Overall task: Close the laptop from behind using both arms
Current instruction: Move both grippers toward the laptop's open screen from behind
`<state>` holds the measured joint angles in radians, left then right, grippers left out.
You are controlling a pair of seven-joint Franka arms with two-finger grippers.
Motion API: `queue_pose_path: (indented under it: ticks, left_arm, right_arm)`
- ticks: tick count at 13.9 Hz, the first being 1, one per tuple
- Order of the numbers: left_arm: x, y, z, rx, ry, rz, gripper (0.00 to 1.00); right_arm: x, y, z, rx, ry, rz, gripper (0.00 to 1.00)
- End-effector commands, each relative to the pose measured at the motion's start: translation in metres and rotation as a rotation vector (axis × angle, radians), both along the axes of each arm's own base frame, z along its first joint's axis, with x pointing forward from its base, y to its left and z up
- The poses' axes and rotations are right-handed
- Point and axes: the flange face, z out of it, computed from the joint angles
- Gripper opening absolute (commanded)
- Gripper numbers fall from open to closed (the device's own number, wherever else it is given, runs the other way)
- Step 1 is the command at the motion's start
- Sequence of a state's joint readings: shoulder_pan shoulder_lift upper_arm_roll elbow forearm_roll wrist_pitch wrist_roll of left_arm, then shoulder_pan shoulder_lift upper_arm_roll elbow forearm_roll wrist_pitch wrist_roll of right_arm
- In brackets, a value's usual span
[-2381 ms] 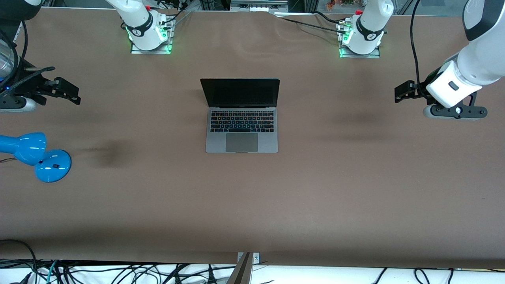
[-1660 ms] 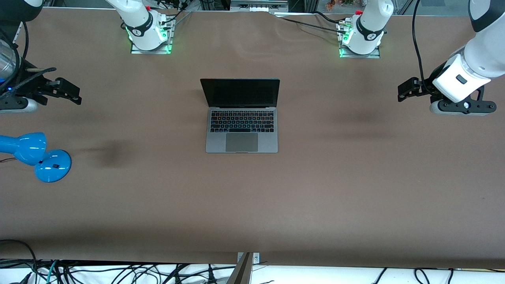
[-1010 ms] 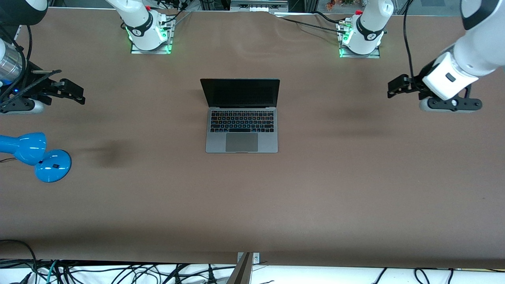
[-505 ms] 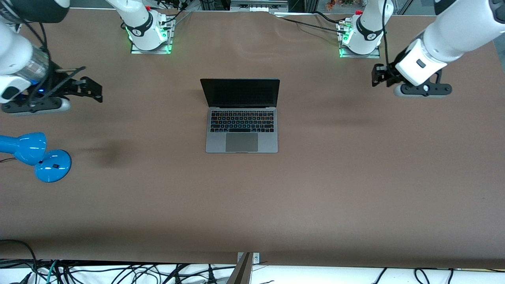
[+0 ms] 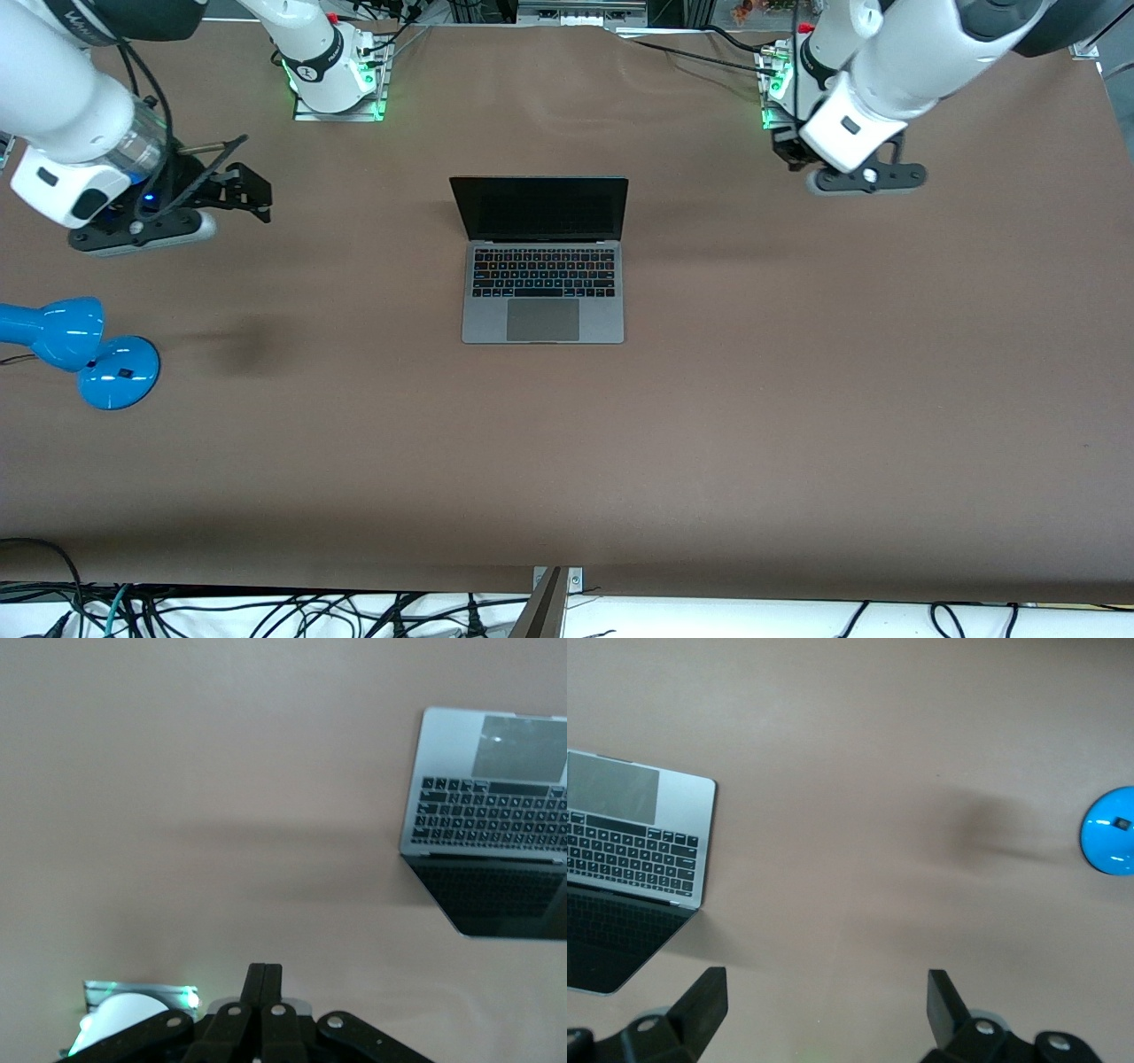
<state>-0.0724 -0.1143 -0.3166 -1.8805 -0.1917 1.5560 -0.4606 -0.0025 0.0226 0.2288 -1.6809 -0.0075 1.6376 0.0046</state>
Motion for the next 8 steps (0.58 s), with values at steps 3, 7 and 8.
queue_pose_path:
  ticks: [3, 7, 8]
  left_arm:
    - [-0.038, -0.039, -0.010, -0.016, 0.034, 0.013, 0.00]
    - [-0.061, -0.060, -0.034, -0.076, 0.046, 0.022, 0.00]
    - [-0.065, -0.066, -0.041, -0.076, 0.044, 0.027, 0.00]
  right_arm:
    - [-0.010, 0.033, -0.017, 0.109, 0.072, -0.062, 0.99]
    - [-0.044, 0.118, -0.031, 0.091, 0.133, -0.218, 0.54]
    - [-0.052, 0.137, -0.034, 0.082, 0.135, -0.260, 0.43]
